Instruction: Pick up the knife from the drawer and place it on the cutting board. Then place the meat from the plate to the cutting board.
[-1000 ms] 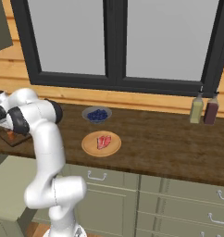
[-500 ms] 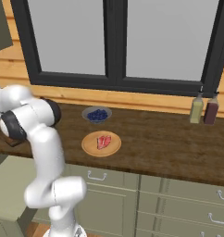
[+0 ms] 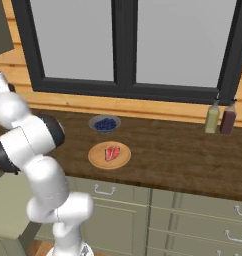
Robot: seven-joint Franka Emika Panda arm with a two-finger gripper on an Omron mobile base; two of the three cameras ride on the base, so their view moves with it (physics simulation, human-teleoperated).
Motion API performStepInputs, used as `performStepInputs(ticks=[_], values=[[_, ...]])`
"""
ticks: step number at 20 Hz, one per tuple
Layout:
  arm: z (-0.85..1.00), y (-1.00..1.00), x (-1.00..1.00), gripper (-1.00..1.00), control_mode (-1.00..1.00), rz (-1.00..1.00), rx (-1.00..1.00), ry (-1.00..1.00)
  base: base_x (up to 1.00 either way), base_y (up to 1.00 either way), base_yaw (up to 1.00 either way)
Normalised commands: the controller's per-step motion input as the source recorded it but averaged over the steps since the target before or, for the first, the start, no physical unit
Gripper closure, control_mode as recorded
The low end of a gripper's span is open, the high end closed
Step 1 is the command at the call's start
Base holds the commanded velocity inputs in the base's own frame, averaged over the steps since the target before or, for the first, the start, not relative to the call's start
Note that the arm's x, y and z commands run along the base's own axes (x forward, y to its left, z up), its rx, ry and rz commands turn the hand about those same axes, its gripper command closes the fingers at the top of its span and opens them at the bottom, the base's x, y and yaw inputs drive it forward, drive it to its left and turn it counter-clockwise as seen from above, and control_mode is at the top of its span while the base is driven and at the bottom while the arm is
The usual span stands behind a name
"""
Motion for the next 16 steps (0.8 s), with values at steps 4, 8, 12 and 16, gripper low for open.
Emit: performStepInputs(ticks=[4,8,12,16], values=[[0.27,-0.98,-0.09,-1.00,-1.00,0.03,0.00,0.00,0.00,0.00,0.00],[0.04,-0.89,-0.18,-1.00,-1.00,0.04,0.00,0.00,0.00,0.00,0.00],[0.05,-0.93,-0.15,-1.00,-1.00,0.05,0.00,0.00,0.00,0.00,0.00],[0.03,-0.96,-0.11,-1.00,-1.00,0.05,0.00,0.00,0.00,0.00,0.00]])
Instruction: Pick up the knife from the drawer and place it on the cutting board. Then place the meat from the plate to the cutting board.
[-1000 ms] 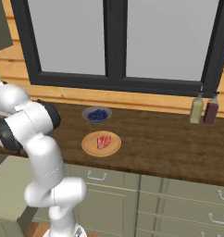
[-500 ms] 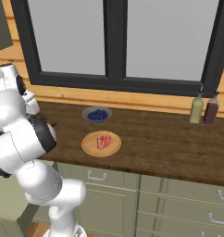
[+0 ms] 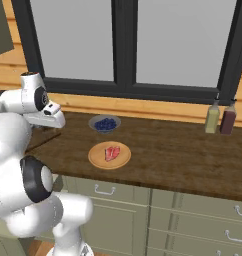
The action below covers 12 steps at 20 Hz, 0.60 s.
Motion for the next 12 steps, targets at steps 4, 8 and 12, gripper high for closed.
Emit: performStepInputs(ticks=[4,8,12], values=[[0.02,-0.96,-0.08,-1.00,-1.00,0.04,0.00,0.00,0.00,0.00,0.00],[0.00,-0.98,-0.04,-1.00,-1.00,0.05,0.00,0.00,0.00,0.00,0.00],[0.00,-1.00,0.00,-1.00,-1.00,0.06,0.00,0.00,0.00,0.00,0.00]])
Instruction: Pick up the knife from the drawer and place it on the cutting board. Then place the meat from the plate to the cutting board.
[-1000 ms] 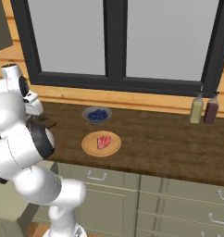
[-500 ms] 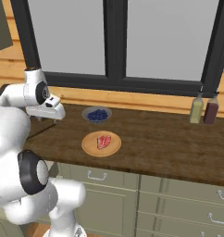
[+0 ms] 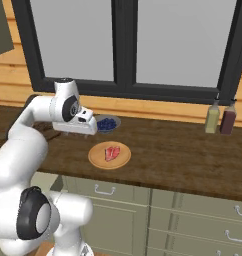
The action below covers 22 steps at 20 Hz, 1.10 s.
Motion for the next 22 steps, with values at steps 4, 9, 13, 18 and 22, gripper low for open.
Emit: performStepInputs(ticks=[4,9,13,18,22], values=[[0.00,-0.86,0.04,-1.00,-1.00,0.09,0.00,0.00,0.00,0.00,0.00],[-0.17,-0.42,0.45,-1.00,-1.00,0.11,0.00,0.01,0.00,0.00,0.00],[-0.43,-0.25,0.63,-1.00,-1.00,0.07,0.00,0.03,0.00,0.00,0.00],[-0.37,-0.05,0.57,-1.00,-1.00,0.04,0.00,0.10,0.00,0.00,0.00],[-0.36,0.00,0.46,-1.00,-1.00,0.01,0.00,0.11,0.00,0.00,0.00]])
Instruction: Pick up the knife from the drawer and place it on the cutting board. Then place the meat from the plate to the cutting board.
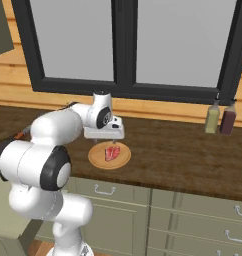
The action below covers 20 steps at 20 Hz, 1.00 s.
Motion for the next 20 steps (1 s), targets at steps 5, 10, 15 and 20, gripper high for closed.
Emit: performStepInputs(ticks=[5,10,15,20], values=[[-0.41,0.00,0.33,-1.00,-1.00,0.00,0.00,0.06,0.00,0.00,0.00],[-0.43,0.00,0.02,-1.00,-1.00,0.00,0.00,0.00,0.00,0.00,0.00],[-0.42,0.00,0.00,-1.00,-1.00,0.00,0.00,0.00,0.00,0.00,0.00],[-0.36,0.00,0.00,-1.00,-1.00,0.00,0.00,0.00,0.00,0.00,0.00]])
